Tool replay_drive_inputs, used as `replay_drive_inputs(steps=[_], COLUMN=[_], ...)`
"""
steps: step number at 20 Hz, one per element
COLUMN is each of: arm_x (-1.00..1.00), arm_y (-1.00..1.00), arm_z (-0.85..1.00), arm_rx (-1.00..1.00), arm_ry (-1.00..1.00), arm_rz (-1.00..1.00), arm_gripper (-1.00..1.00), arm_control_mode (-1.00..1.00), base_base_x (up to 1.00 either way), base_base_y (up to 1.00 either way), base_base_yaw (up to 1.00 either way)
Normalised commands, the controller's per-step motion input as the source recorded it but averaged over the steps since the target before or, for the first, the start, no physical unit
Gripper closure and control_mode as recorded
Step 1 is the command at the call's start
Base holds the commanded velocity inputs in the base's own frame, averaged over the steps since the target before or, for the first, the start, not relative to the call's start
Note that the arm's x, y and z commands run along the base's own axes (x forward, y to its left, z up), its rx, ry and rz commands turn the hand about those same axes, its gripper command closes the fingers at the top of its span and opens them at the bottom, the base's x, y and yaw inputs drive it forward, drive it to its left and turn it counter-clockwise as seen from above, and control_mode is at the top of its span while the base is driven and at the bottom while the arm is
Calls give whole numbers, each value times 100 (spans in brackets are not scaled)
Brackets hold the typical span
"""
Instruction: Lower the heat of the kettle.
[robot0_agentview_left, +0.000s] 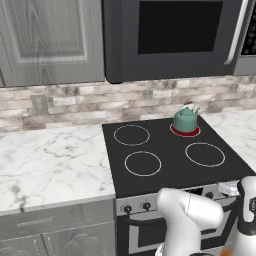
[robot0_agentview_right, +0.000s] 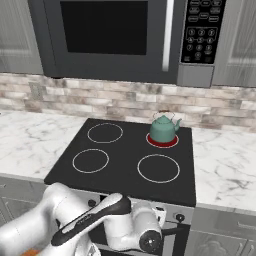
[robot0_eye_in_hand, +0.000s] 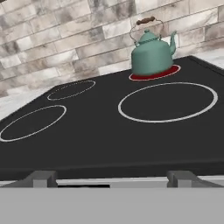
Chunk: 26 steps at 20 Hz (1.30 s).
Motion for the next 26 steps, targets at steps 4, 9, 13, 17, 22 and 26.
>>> replay_drive_inputs(steps=[4,9,13,17,22,26], arm_x=[-57,-50,-14,7,22,28], arm_y=[-58,-45,-8,-6,-42,-11], arm_z=[-13,-15,-26,-31,-27,-13], arm_rx=[0,0,0,0,0,-6], arm_ry=[-30,-17,-13,-8,-6,-1], arm_rz=[0,0,0,0,0,0], arm_gripper=[-100,-100,-100,-100,-100,-100], arm_control_mode=[-100,-100,-100,-100,-100,-100], base_base_x=[0,0,0,0,0,0], base_base_y=[0,0,0,0,0,0], base_base_yaw=[0,0,0,0,0,0])
